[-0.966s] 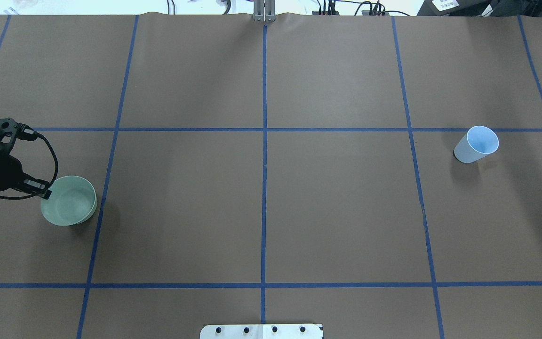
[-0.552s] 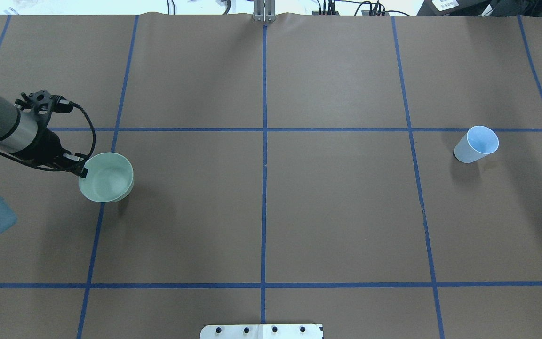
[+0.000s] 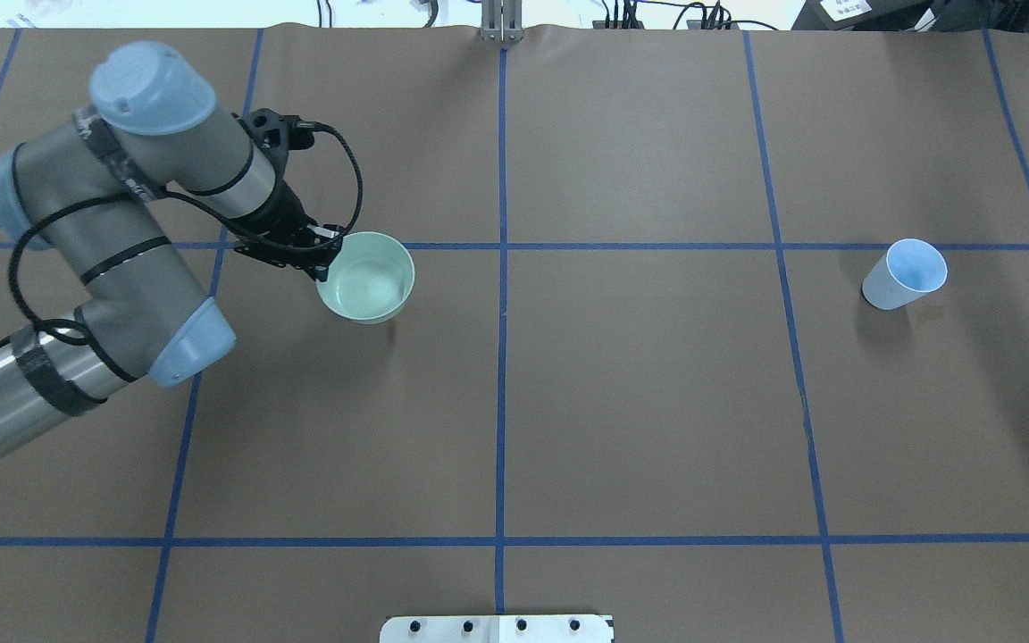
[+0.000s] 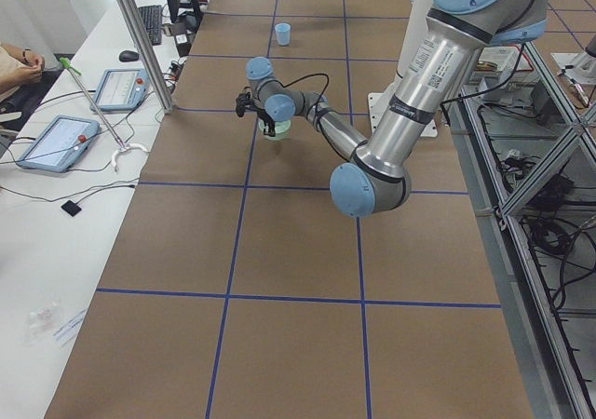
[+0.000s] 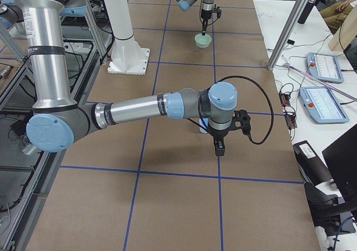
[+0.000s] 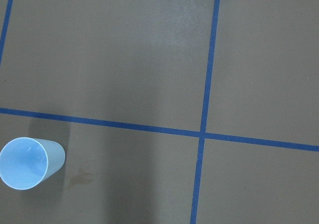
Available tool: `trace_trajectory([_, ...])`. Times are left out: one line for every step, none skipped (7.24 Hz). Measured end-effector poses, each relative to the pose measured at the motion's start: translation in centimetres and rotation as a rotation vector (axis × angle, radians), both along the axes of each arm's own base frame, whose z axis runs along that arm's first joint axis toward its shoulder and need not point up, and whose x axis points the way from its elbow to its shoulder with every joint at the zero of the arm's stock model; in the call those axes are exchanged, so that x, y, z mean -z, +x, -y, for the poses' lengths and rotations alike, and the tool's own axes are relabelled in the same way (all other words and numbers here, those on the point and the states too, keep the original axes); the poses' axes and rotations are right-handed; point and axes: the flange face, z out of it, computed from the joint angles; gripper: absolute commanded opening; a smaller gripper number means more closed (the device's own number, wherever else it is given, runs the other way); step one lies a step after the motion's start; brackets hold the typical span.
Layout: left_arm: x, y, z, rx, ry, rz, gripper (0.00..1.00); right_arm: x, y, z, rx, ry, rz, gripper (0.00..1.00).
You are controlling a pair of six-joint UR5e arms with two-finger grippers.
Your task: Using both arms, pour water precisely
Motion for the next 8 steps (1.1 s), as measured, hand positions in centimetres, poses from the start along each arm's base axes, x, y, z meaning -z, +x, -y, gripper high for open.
trace_trajectory([2.8, 3.3, 0.4, 0.003, -0.021, -0.006, 0.00, 0.0, 0.0, 0.0, 0.000, 0.001, 0.001, 1.00])
trace_trajectory([4.7, 6.2, 0.3, 0.006, -0.026, -0.002, 0.00, 0.1, 0.0, 0.1, 0.000, 0.002, 0.001, 1.00])
trace_trajectory([6.0, 8.8, -0.3, 0.010, -0.012, 0.010, 0.00, 0.1, 0.0, 0.1, 0.000, 0.002, 0.001, 1.00])
trace_trajectory([7.0, 10.6, -0.9, 0.010, 0.001, 0.019, 0.15, 0.2, 0.0, 0.2, 0.000, 0.003, 0.001, 1.00])
trace_trajectory([7.5, 11.6, -1.2, 0.007, 0.008, 0.023, 0.53, 0.2, 0.0, 0.2, 0.000, 0.004, 0.001, 1.00])
trace_trajectory([7.6, 12.0, -1.4, 0.003, 0.011, 0.025, 1.00, 0.2, 0.0, 0.2, 0.000, 0.004, 0.001, 1.00])
trace_trajectory([7.6, 12.2, -1.4, 0.002, 0.012, 0.027, 1.00, 0.2, 0.0, 0.2, 0.000, 0.004, 0.001, 1.00])
trace_trajectory([7.9, 12.0, -1.4, 0.006, 0.017, 0.024, 1.00, 0.2, 0.0, 0.2, 0.000, 0.004, 0.001, 1.00])
